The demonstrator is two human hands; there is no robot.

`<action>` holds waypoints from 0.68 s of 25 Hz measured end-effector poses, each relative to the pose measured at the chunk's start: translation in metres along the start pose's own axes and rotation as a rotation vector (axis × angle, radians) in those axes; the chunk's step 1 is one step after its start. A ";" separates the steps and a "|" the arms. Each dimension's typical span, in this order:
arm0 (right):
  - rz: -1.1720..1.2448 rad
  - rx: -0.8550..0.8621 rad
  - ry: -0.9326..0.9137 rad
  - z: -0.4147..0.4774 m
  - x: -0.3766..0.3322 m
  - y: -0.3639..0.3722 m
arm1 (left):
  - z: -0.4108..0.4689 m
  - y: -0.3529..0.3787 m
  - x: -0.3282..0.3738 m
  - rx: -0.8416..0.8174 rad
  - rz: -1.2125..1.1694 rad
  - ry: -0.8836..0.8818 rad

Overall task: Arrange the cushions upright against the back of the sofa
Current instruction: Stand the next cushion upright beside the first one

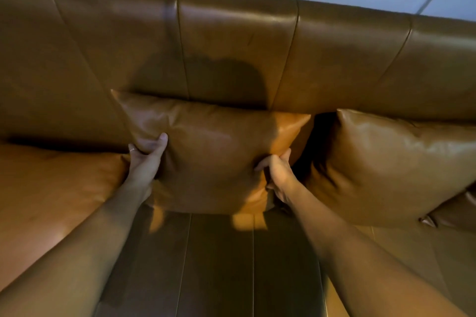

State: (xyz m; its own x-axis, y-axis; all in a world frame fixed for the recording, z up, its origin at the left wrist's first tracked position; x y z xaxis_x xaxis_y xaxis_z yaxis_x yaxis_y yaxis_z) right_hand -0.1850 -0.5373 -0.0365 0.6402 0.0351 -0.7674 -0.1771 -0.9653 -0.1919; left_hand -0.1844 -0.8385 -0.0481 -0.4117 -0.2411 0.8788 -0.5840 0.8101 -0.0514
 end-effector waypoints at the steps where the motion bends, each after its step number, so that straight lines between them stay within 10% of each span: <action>1: -0.013 0.007 0.004 0.002 0.001 -0.001 | 0.001 0.000 0.001 0.015 0.053 0.004; 17: -0.582 -0.022 -0.269 -0.137 0.005 0.054 | -0.122 -0.121 0.027 0.178 0.358 0.047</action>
State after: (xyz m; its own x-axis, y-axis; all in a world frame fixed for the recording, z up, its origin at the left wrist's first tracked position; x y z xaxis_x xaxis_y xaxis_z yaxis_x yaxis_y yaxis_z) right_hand -0.0891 -0.6245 0.0332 0.4165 0.6163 -0.6684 0.1606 -0.7735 -0.6131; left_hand -0.0397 -0.8778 0.0396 -0.5809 0.0676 0.8112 -0.5237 0.7319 -0.4360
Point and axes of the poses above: each hand's wrist, its own z-axis towards the middle knuckle, its own y-axis out of the palm, x = y × z, the point moved 4 cm from there along z, towards the middle knuckle, and after that the axes turned 7 degrees about x, right-handed, at the moved point
